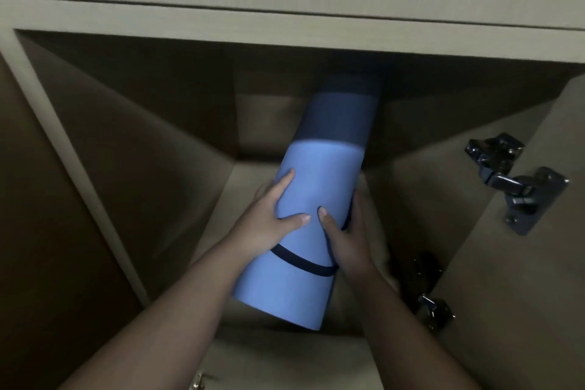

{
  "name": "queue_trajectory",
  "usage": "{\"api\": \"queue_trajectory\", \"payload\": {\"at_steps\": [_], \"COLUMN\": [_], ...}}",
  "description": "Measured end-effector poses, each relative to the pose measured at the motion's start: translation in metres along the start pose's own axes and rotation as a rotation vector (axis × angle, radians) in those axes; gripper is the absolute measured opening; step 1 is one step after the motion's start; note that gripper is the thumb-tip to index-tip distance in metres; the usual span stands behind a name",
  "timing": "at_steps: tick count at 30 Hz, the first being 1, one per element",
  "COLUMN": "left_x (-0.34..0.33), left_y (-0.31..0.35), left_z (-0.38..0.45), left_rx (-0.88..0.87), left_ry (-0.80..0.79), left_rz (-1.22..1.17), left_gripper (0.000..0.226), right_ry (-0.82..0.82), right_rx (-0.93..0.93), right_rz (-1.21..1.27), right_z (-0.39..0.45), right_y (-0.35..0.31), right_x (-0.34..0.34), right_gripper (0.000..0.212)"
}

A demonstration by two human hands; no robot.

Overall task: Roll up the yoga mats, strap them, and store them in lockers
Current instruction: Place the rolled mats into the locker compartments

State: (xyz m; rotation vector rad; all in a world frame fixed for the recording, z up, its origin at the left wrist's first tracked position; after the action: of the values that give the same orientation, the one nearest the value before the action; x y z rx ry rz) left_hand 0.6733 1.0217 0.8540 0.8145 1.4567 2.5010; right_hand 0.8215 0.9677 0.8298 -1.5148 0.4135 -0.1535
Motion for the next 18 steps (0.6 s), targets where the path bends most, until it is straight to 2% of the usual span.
{"api": "queue_trajectory", "payload": {"at_steps": [5,8,13,15,18], "left_x": [-0.017,-0.024,-0.041,-0.044,-0.05], "left_y": [0.01,0.02,0.015,0.02,0.014], "left_z": [-0.056,-0.076,-0.089,-0.095,-0.101], "left_rx": [0.014,0.011,0.078,0.056,0.14], "left_ry": [-0.101,-0.078,-0.133,-0.083,-0.144], "left_rz": [0.534,0.759,0.958,1.018,1.023], "left_gripper": [0.102,0.105,0.119,0.117,0.107], "right_ry": [0.026,0.046,0.102,0.144,0.208], "right_rx": [0.017,0.016,-0.017,-0.082,-0.195], "right_rz": [-0.107,-0.167,-0.307,-0.376,-0.497], "right_z": [0.0,-0.002,-0.002,-0.003,-0.004], "right_y": [-0.006,-0.007,-0.008,-0.007,-0.005], "right_x": [-0.001,-0.002,-0.002,0.0,0.002], "right_gripper": [0.064,0.065,0.071,0.074,0.074]}}
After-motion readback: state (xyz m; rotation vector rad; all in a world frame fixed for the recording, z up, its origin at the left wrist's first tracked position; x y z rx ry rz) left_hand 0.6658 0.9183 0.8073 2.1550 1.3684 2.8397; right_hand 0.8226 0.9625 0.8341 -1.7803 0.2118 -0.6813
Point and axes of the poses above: each hand's wrist, its own z-axis towards the middle knuckle, its own x-axis out of the back of the hand, y = z × x, the point moved 10 cm from there along z, towards the middle knuckle, and after that the axes turned 15 degrees about -x, right-handed, at the moved point
